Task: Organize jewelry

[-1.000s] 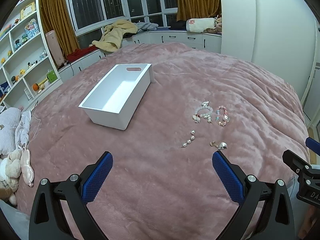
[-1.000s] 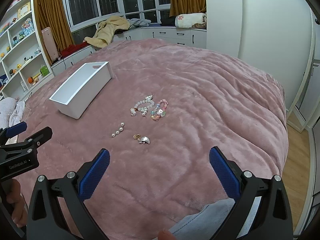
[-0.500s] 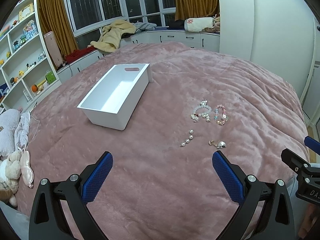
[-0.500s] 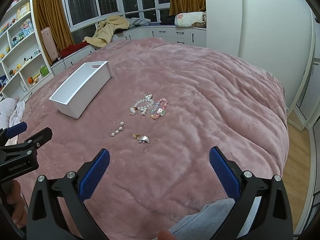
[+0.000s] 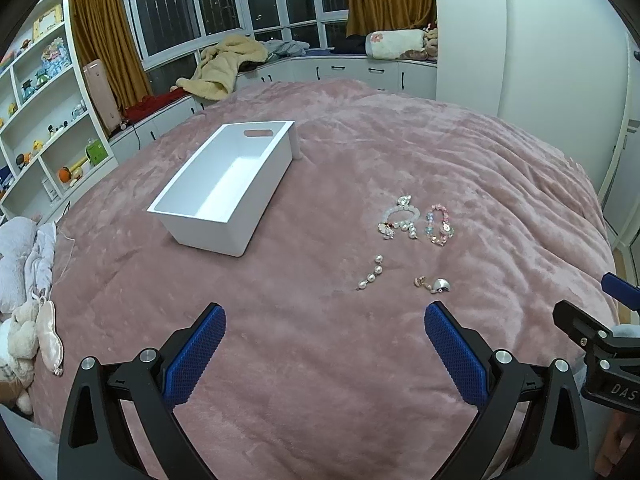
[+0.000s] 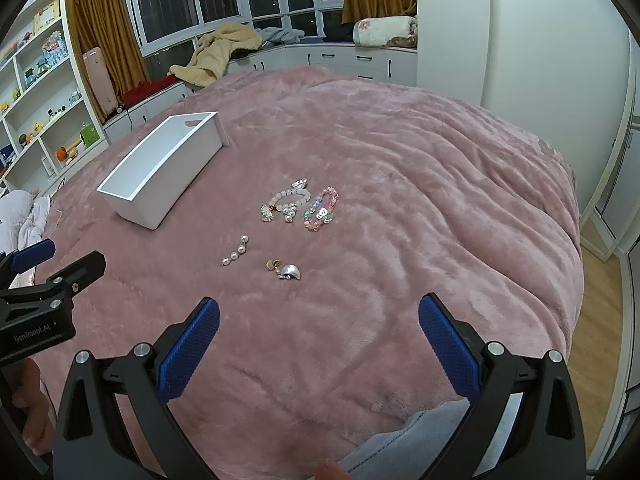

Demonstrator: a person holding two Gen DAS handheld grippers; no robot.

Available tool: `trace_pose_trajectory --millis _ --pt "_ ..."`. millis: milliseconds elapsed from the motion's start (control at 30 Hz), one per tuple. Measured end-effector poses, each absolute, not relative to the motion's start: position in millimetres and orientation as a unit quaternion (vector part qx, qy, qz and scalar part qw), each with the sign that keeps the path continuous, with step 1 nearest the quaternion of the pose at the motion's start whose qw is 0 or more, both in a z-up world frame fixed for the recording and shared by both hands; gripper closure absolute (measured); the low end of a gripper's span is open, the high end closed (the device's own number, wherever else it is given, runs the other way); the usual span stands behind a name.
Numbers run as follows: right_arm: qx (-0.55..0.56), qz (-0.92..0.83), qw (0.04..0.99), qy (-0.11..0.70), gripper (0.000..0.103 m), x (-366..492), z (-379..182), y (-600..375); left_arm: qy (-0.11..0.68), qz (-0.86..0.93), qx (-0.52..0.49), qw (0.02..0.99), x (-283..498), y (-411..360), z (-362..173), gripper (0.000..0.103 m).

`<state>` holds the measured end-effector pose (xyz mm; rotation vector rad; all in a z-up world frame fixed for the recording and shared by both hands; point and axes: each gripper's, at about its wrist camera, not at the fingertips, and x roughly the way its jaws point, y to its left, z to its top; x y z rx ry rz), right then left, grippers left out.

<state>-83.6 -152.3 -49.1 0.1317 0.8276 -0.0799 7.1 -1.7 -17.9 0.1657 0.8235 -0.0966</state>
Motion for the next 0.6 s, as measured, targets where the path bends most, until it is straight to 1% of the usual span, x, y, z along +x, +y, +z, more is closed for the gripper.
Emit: trace_pose_trajectory --millis 233,400,600 --pt "0.064 -0.039 0.904 0.421 0.005 -62.5 -54.4 -154.8 0.404 -0.055 0.085 0.909 20.2 -11.5 -29.8 0.002" --pt "0.048 -0.044 0.896 0.439 0.005 -32.4 -65.0 -151.3 0.424 -0.074 0.067 0.9 48.9 -10.5 -48.6 0.002" --pt "0.043 -0.04 0.88 0.472 0.005 7.0 -101.8 -145.8 0.446 -0.098 0.061 0.887 89.3 -12.1 -85.2 0.003"
